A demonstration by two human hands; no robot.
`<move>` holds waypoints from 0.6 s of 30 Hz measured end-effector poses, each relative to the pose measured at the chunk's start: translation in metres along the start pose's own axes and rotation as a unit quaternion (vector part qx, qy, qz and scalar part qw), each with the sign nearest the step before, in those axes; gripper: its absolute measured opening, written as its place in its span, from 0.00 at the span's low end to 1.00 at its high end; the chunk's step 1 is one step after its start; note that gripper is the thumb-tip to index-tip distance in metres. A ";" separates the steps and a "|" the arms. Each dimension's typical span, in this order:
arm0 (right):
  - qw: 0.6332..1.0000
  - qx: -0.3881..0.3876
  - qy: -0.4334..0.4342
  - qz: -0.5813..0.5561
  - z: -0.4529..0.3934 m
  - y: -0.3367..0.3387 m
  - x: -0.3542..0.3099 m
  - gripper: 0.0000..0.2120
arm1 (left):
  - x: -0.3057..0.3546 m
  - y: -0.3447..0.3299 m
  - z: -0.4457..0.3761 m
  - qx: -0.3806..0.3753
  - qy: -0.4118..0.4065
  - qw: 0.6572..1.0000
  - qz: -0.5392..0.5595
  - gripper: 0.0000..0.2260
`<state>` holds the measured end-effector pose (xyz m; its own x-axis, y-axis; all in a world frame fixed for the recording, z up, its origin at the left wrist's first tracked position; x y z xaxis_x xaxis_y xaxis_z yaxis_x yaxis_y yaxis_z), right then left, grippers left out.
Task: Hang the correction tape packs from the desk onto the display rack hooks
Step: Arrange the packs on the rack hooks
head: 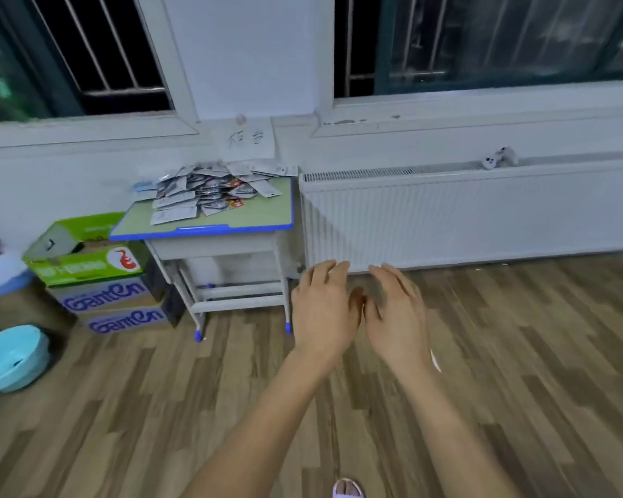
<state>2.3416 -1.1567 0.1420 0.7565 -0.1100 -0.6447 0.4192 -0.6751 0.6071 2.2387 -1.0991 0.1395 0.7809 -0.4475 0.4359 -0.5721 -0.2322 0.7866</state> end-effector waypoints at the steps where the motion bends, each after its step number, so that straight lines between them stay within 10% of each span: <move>1: 1.000 -0.010 0.002 -0.009 -0.017 -0.017 -0.002 0.22 | -0.012 -0.005 -0.018 -0.001 0.011 1.000 -0.010 0.20; 18: 0.980 -0.175 0.071 -0.067 -0.213 -0.310 -0.084 0.22 | -0.241 -0.039 -0.251 0.043 0.184 0.978 -0.083 0.21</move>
<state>2.2549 -0.7826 0.1070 0.7351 0.0818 -0.6731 0.6466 -0.3832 0.6596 2.1355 -0.7651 0.1134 0.8932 -0.0594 0.4458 -0.4363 -0.3546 0.8270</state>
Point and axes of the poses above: each hand's wrist, its own z-axis away from the middle knuckle, its own y-axis out of the back of the hand, x = y × z, the point moved 10 cm from there along -z, towards the middle knuckle, and after that the axes turned 9 degrees about x, right-handed, at the moved point
